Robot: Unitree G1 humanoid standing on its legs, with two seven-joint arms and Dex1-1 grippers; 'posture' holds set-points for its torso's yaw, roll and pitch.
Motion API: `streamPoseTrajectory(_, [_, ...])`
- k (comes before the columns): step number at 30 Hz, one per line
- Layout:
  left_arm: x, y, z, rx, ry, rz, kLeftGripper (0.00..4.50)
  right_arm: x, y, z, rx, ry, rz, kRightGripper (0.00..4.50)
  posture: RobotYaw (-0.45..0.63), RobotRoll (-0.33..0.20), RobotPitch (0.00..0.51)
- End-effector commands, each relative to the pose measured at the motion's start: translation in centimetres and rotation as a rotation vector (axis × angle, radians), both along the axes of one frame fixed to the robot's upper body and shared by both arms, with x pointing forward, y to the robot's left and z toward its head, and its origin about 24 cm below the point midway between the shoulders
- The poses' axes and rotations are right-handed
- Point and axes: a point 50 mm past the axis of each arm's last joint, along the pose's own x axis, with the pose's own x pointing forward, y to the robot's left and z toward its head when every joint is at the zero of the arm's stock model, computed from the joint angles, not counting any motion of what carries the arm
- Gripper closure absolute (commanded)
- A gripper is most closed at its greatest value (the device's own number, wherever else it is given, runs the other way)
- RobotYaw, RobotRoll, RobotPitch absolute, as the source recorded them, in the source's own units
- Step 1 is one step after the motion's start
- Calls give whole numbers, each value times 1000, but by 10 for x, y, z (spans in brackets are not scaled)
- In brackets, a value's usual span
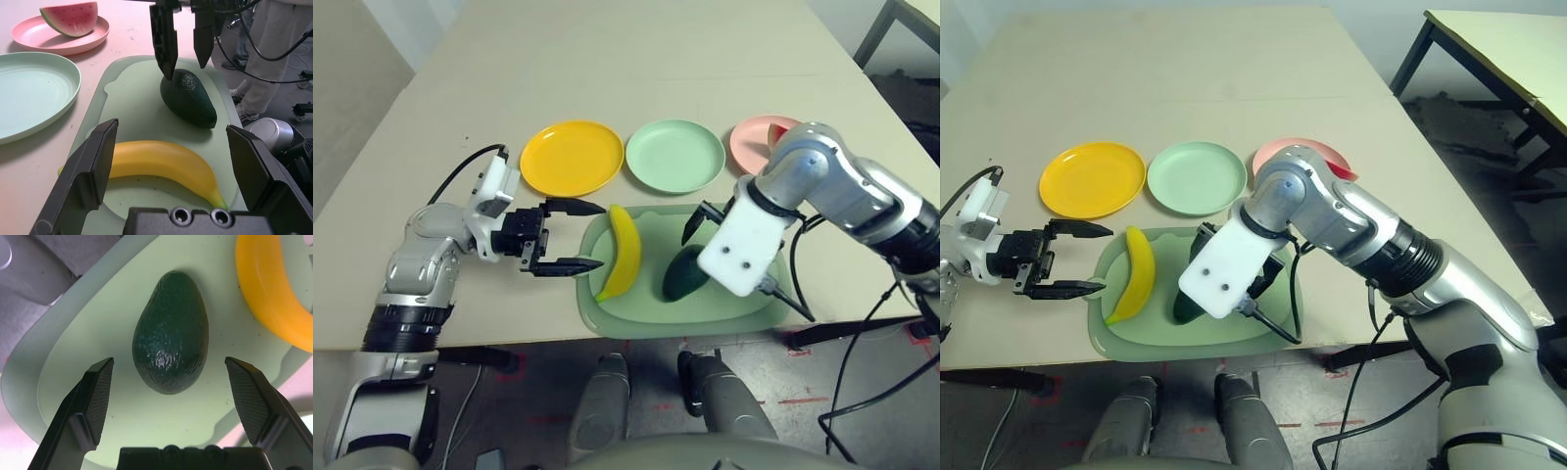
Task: Place the fruits into color-matched plates.
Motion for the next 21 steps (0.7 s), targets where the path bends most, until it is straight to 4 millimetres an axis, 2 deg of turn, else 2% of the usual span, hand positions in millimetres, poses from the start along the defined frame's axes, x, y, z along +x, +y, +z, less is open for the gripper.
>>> streamPoseTrajectory(1, [-1, 2, 0, 19, -2, -2, 0, 1, 0, 0, 11, -6, -44, 80, 36, 0, 192])
streamPoseTrajectory(9, [0, 1, -1, 20, -2, -5, 0, 5, 1, -6, 22, 18, -167, 80, 22, 0, 189])
streamPoseTrajectory(21, [0, 2, -2, 29, -5, -2, 0, -2, 2, -16, 17, 81, -223, 80, 26, 0, 185])
